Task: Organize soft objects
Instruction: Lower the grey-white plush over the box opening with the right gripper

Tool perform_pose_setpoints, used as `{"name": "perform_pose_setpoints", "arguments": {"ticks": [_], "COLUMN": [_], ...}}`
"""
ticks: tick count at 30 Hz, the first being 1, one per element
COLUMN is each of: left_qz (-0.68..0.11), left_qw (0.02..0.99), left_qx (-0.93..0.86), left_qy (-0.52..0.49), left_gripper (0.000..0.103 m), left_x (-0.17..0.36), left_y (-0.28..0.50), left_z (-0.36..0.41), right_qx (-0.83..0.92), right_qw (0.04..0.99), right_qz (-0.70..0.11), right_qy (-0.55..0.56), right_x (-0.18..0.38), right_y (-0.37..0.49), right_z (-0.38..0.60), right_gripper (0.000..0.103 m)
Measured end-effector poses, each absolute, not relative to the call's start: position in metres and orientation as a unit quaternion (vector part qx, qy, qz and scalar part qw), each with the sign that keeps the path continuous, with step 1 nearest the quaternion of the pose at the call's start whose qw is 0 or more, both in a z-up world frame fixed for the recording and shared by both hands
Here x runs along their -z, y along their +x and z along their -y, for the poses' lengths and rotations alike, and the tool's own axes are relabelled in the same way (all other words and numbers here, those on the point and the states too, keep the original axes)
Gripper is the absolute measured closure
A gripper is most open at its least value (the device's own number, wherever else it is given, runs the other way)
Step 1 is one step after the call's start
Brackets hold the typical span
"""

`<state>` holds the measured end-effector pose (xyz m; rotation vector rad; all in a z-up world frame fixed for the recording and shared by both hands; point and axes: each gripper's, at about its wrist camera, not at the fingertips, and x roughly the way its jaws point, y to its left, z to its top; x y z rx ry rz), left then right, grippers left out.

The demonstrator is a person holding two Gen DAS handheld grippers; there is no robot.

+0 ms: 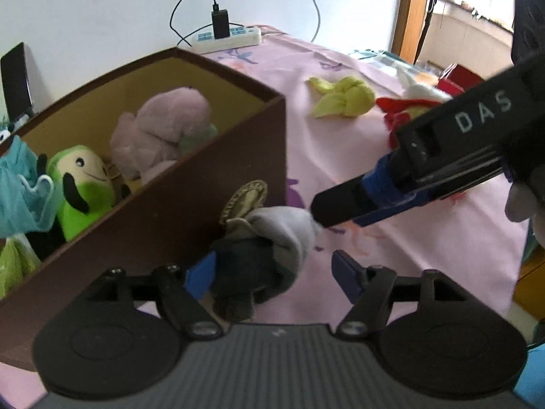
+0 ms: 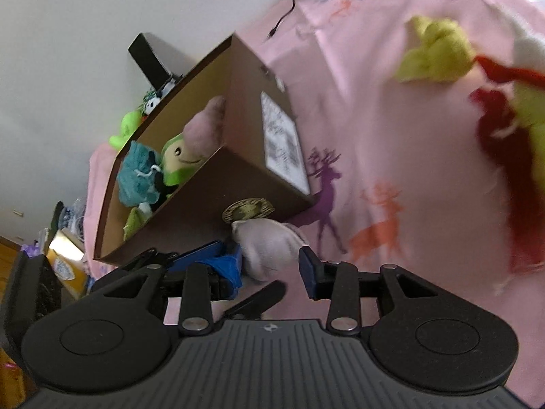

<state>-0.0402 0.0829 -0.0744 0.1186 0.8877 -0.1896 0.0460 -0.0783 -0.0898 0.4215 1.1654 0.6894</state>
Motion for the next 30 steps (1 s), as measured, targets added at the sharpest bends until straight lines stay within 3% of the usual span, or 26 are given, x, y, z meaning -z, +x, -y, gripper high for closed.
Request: {"name": "perform_pose_setpoints", "arguments": {"ticks": [13, 16, 17, 30], "left_qz": [-0.459, -0.456, -0.457, -0.441], "left_qw": [0.88, 0.882, 0.881, 0.885], "left_qx": [0.111, 0.109, 0.111, 0.149], "left_qy": [0.043, 0.047, 0.042, 0.016], "left_gripper": [0.031, 0.036, 0.048, 0.053], "left_x": [0.099, 0.1, 0.1, 0.07], "left_y": [-0.017, -0.015, -0.015, -0.027], "left_z": [-0.094, -0.091, -0.092, -0.113], "right_qx": [-0.27, -0.272, -0.273, -0.311], "right_qw": [0.761, 0.765, 0.764, 0.747], "right_qz": [-0.55, -0.546, -0.546, -0.542], "right_qy": [0.212, 0.207, 0.209, 0.228], "right_x": [0.112, 0.116, 0.117, 0.1], "right_y": [0.057, 0.055, 0.055, 0.046], "right_z": [0.055, 0.055, 0.057, 0.078], "right_gripper": [0.077, 0.076, 0.076, 0.081]}}
